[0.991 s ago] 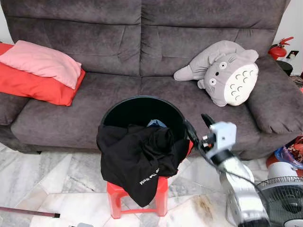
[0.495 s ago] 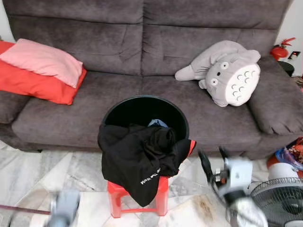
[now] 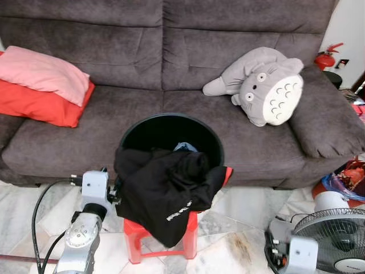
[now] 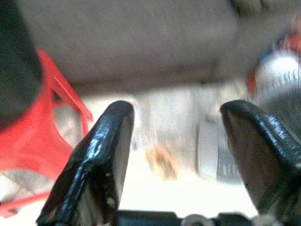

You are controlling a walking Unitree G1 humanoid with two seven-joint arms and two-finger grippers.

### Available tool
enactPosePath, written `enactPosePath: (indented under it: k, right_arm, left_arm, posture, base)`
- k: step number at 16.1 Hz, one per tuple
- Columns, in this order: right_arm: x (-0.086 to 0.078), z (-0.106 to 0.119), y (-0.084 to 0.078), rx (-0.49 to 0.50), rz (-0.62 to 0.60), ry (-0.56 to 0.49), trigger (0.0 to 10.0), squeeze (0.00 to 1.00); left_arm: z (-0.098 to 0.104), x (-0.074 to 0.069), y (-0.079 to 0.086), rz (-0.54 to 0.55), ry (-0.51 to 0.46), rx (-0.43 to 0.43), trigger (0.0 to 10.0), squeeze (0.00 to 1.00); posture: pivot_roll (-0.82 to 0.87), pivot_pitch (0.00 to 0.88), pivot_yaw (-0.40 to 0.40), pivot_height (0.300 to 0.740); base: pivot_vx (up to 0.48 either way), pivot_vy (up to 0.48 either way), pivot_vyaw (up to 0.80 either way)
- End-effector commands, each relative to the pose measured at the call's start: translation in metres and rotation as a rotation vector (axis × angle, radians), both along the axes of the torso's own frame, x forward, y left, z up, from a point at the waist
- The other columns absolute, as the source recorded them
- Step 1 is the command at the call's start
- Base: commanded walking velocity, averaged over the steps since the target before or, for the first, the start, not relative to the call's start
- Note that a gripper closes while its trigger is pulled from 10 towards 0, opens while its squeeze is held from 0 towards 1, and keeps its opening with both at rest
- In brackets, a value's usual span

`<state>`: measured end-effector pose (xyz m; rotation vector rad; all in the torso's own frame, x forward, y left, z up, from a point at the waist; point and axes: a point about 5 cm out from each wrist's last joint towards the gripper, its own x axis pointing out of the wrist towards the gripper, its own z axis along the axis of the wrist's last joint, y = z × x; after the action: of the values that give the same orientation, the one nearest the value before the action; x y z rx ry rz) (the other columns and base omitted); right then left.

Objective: Hang hanger

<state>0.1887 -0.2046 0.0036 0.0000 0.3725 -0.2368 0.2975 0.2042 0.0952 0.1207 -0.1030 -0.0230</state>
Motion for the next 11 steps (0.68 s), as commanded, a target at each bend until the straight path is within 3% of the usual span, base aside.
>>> enactPosePath:
  k: [1,2,6,8,10,11]
  right_arm:
    - [-0.007,-0.015,-0.001,0.029,-0.03,0.08,10.0,0.0]
    - [-0.007,-0.029,0.007,0.019,0.023,0.15,10.0,0.0]
    - [-0.001,-0.053,0.022,0.052,0.127,0.265,10.0,0.0]
    - [0.001,-0.062,0.024,0.054,0.148,0.305,10.0,0.0]
    - [-0.001,-0.072,0.023,0.054,0.138,0.371,10.0,0.0]
    - [-0.003,-0.076,0.022,0.044,0.138,0.403,10.0,0.0]
  left_arm:
    - [0.019,0.004,-0.004,-0.009,-0.08,0.026,10.0,0.0]
    - [0.021,0.005,0.002,0.023,-0.076,0.095,10.0,0.0]
    - [0.013,-0.003,0.012,0.073,0.029,0.28,10.0,0.0]
    - [0.022,-0.002,0.02,0.157,0.009,0.262,10.0,0.0]
    - [0.044,-0.003,0.02,0.192,-0.102,0.21,10.0,0.0]
    - [0.057,-0.003,0.019,0.192,-0.156,0.14,10.0,0.0]
  posture:
    - [-0.07,0.182,-0.034,0.74]
    - [-0.06,0.191,-0.033,0.74]
    - [-0.06,0.195,-0.027,0.74]
    - [-0.06,0.2,-0.023,0.74]
    - [-0.06,0.201,-0.022,0.74]
    - [-0.05,0.202,-0.025,0.74]
  base:
    - [0.0,0.0,0.0]
    - [0.0,0.0,0.0]
    - [0.0,0.0,0.0]
    - [0.0,0.0,0.0]
    - [0.0,0.0,0.0]
    - [0.0,0.0,0.0]
